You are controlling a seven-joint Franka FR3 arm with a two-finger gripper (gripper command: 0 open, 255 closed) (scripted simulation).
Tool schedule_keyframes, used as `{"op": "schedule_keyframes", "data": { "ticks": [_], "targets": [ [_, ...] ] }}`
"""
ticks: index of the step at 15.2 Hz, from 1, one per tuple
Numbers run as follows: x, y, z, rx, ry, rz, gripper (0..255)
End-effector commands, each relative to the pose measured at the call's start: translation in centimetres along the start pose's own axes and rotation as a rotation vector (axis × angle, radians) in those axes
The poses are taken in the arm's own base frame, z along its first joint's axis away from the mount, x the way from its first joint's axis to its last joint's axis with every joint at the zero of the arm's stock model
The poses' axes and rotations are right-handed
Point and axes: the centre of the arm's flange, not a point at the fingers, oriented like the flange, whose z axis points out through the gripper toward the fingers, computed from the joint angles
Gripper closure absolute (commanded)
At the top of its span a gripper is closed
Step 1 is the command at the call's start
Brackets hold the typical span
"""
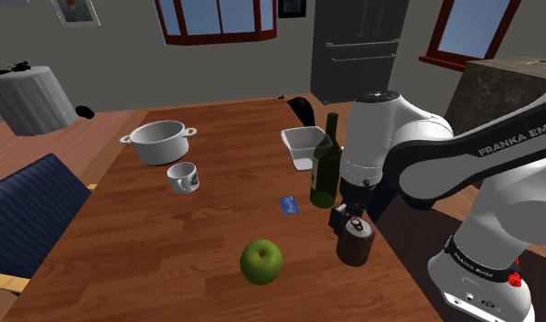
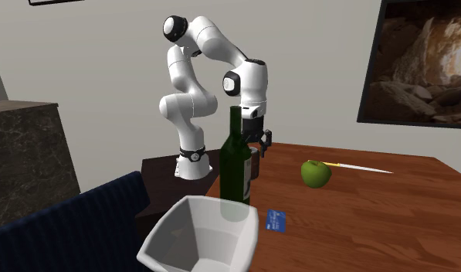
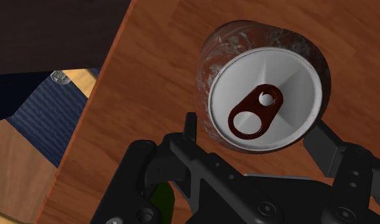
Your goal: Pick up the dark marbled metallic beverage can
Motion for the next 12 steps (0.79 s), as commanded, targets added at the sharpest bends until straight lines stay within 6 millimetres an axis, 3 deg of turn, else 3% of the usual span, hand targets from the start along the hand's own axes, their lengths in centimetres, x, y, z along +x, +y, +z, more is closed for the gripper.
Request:
{"op": "schedule_keyframes", "data": {
  "ticks": [1, 12],
  "targets": [
    [-0.1, 0.1, -0.4, -0.001, -0.002, 0.000, 255],
    [-0.1, 0.0, -6.3, -0.001, -0.002, 0.000, 255]
  ]
}}
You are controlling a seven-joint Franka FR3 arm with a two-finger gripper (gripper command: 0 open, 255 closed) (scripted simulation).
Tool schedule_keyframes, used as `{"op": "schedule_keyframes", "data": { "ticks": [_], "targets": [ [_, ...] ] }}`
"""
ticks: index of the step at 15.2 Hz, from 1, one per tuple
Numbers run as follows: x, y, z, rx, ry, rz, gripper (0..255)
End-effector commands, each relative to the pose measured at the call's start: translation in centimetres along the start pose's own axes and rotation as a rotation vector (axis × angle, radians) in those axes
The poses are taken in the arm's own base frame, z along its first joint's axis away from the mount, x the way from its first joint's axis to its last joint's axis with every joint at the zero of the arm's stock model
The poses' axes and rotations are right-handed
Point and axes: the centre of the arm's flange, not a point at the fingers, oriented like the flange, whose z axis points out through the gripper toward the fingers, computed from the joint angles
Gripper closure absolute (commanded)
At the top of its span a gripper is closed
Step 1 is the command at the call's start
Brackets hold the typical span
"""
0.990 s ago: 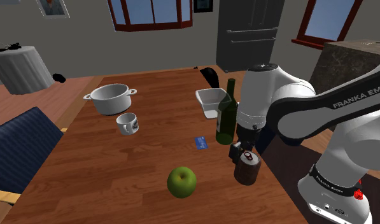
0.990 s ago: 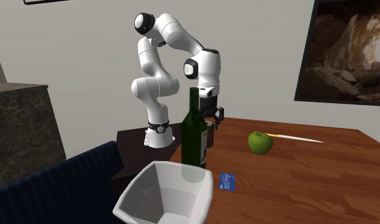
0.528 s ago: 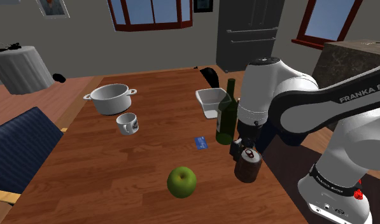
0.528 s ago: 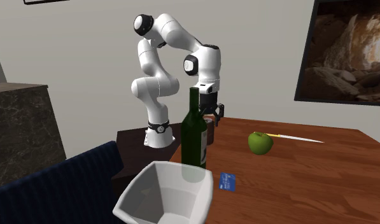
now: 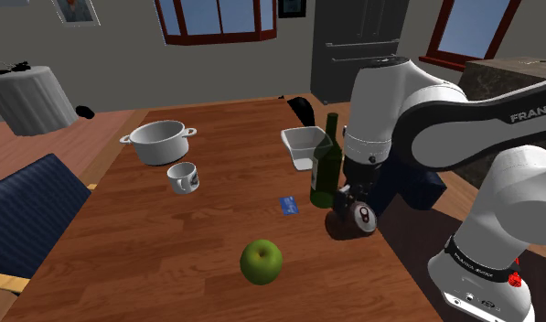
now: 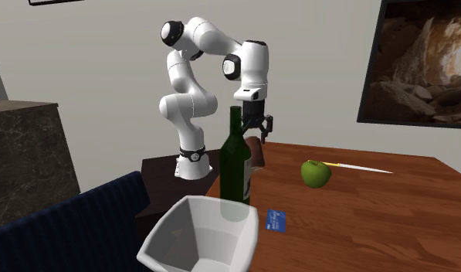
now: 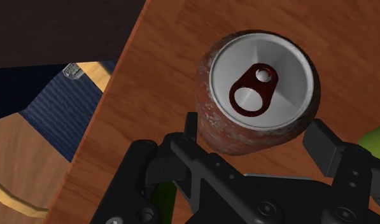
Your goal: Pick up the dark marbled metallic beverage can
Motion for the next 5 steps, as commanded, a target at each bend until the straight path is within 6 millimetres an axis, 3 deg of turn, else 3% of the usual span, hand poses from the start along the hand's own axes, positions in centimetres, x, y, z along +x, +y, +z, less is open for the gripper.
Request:
{"op": "schedule_keyframes", "data": {
  "ticks": [1, 5],
  "targets": [
    [-0.1, 0.1, -1.1, 0.000, 0.000, 0.000, 255],
    [-0.1, 0.1, -2.3, 0.000, 0.000, 0.000, 255]
  ]
}}
